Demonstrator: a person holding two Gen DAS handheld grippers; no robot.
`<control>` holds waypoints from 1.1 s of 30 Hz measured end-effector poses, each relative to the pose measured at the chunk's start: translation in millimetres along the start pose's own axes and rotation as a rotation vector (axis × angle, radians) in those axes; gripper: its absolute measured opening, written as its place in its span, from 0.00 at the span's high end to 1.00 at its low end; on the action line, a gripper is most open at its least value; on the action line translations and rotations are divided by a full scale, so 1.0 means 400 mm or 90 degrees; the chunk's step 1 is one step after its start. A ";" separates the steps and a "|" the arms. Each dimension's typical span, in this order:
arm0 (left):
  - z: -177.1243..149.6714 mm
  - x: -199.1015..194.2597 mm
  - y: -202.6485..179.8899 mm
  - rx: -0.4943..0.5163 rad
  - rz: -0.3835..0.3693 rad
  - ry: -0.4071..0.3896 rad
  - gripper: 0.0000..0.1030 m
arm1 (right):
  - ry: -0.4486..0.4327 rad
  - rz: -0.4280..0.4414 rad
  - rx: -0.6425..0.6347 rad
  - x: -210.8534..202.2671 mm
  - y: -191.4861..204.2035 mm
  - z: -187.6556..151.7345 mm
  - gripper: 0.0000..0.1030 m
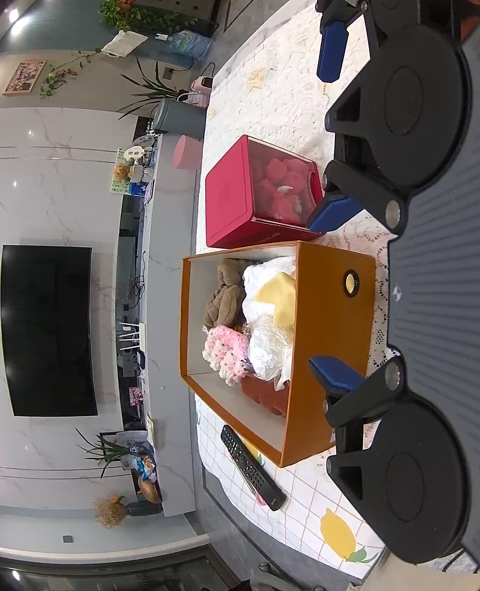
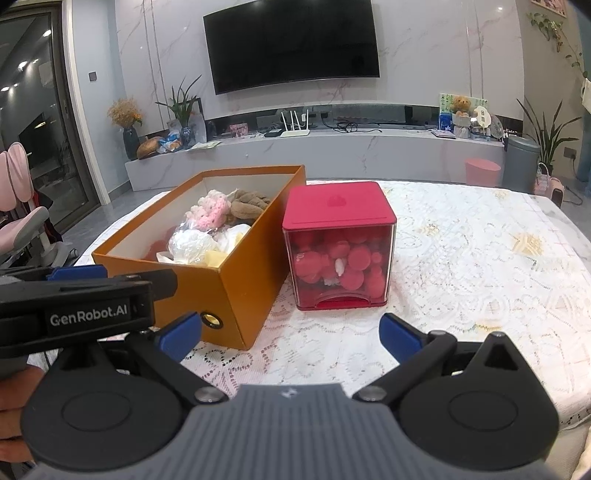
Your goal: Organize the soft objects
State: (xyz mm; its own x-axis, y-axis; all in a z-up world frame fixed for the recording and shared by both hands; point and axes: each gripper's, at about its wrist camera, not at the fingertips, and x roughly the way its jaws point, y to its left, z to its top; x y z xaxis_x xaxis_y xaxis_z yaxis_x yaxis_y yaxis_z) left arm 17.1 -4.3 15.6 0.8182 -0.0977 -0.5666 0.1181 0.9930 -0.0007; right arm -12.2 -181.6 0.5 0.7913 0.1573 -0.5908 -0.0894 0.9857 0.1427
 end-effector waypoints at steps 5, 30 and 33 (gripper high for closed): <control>0.000 -0.002 0.000 0.000 -0.003 -0.002 0.13 | 0.000 0.003 0.002 0.001 0.001 -0.001 0.03; -0.009 0.006 -0.011 0.003 0.002 0.004 0.13 | 0.006 0.005 0.001 0.007 0.000 -0.006 0.03; -0.009 0.006 -0.010 0.003 0.002 0.006 0.13 | 0.007 0.002 -0.001 0.009 0.002 -0.007 0.03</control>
State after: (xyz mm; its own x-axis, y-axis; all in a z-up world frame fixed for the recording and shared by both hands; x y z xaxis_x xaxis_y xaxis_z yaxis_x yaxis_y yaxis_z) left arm 16.5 -8.3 11.1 0.8135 -0.0946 -0.5739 0.1187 0.9929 0.0047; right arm -11.3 -180.0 -3.6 0.7842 0.1618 -0.5990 -0.0939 0.9852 0.1432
